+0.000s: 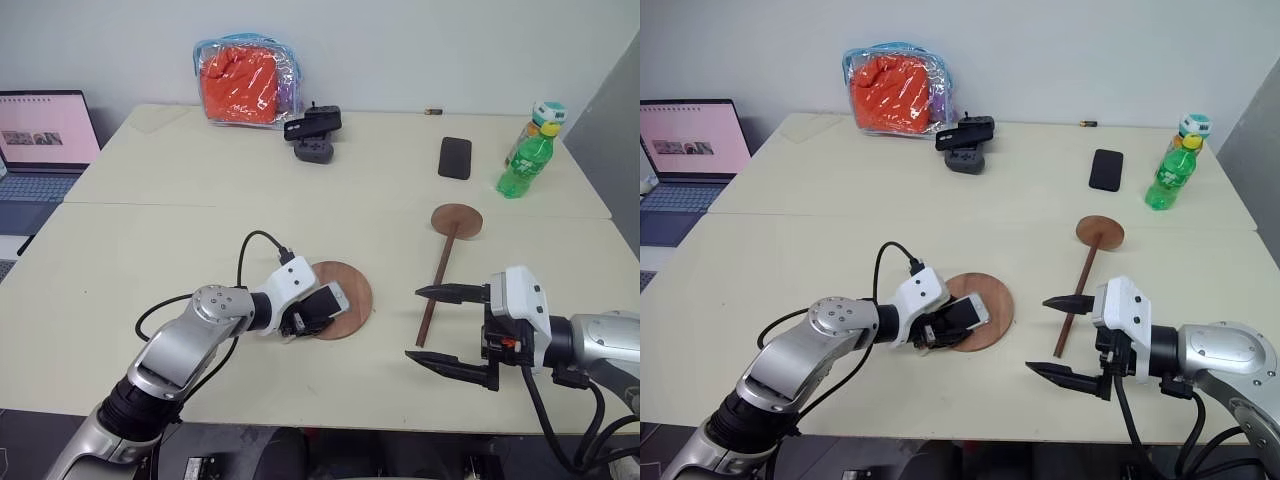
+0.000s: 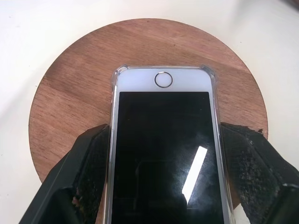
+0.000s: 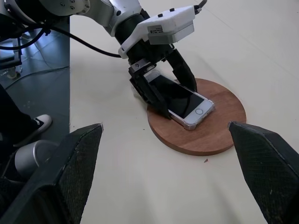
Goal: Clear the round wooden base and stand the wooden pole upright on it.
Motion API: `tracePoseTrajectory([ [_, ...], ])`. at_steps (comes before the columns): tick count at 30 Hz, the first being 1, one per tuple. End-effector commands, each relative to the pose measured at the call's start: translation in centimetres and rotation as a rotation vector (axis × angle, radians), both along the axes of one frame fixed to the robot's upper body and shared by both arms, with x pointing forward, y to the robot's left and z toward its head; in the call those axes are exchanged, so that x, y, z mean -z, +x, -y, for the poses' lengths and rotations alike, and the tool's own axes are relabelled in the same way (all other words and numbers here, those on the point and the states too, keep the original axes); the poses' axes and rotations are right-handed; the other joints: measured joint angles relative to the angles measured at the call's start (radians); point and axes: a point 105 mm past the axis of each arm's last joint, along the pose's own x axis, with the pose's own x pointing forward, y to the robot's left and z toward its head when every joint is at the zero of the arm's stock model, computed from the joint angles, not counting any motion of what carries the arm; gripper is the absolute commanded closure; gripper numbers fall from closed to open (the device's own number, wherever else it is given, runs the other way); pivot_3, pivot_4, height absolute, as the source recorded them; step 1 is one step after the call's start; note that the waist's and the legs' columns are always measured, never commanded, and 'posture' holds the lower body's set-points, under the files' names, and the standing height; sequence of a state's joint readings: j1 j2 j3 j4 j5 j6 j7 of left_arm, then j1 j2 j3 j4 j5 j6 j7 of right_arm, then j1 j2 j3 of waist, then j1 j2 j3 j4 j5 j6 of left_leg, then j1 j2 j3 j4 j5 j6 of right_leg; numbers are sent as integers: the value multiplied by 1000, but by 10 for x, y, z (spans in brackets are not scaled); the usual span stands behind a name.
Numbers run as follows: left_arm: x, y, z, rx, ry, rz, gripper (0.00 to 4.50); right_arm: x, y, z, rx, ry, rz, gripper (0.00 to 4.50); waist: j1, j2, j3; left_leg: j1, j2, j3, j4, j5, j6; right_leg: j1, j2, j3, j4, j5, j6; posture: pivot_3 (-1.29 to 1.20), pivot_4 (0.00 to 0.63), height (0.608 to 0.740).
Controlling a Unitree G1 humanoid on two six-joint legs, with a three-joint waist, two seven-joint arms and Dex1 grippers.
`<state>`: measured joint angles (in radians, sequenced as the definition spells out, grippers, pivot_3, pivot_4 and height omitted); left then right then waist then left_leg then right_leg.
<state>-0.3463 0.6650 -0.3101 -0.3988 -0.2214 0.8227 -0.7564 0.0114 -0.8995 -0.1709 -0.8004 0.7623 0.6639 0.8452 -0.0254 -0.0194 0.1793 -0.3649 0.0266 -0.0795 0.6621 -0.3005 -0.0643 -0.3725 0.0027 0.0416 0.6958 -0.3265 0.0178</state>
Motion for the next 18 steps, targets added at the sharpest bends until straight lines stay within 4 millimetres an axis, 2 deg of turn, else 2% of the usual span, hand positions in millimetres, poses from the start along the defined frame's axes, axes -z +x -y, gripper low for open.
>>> tracePoseTrajectory([
  [1, -2, -1, 0, 5, -3, 39, 1196, -6, -3, -3, -20, -5, 46, 0, 0, 0, 0, 0, 0, 0, 0, 0, 0, 0, 0, 0, 0, 0, 0, 0, 150, 740],
  [5, -24, 6, -8, -46, -44, 162, 1196, -8, -2, -2, -19, -3, 51, 0, 0, 0, 0, 0, 0, 0, 0, 0, 0, 0, 0, 0, 0, 0, 0, 0, 150, 740],
  [7, -33, 5, -21, -85, -45, 214, 1213, -10, -1, -1, -18, -1, 55, 0, 0, -1, 0, 0, 1, 0, 0, 0, 0, 0, 0, 0, 0, 0, 0, 0, 150, 740],
  [12, -54, 33, -73, -389, -63, 353, 1213, -14, 6, -3, -44, 15, 67, 0, 0, -1, 1, 0, 1, -1, 0, 0, 0, -1, -2, 0, 0, 0, 0, 0, 150, 740],
  [16, -56, 46, -103, -567, -144, 328, 1213, -22, 14, -9, -77, 53, 86, 0, -1, -1, 1, 0, 0, -1, 0, 0, 0, -1, -2, -1, 0, 0, 0, 0, 150, 740],
  [18, -53, 50, -112, -610, -167, 311, 1213, -26, 18, -12, -88, 71, 93, 0, -1, -1, 1, -1, 0, -1, 0, 0, 0, -1, -2, -1, -1, 0, 0, 0, 150, 740],
])
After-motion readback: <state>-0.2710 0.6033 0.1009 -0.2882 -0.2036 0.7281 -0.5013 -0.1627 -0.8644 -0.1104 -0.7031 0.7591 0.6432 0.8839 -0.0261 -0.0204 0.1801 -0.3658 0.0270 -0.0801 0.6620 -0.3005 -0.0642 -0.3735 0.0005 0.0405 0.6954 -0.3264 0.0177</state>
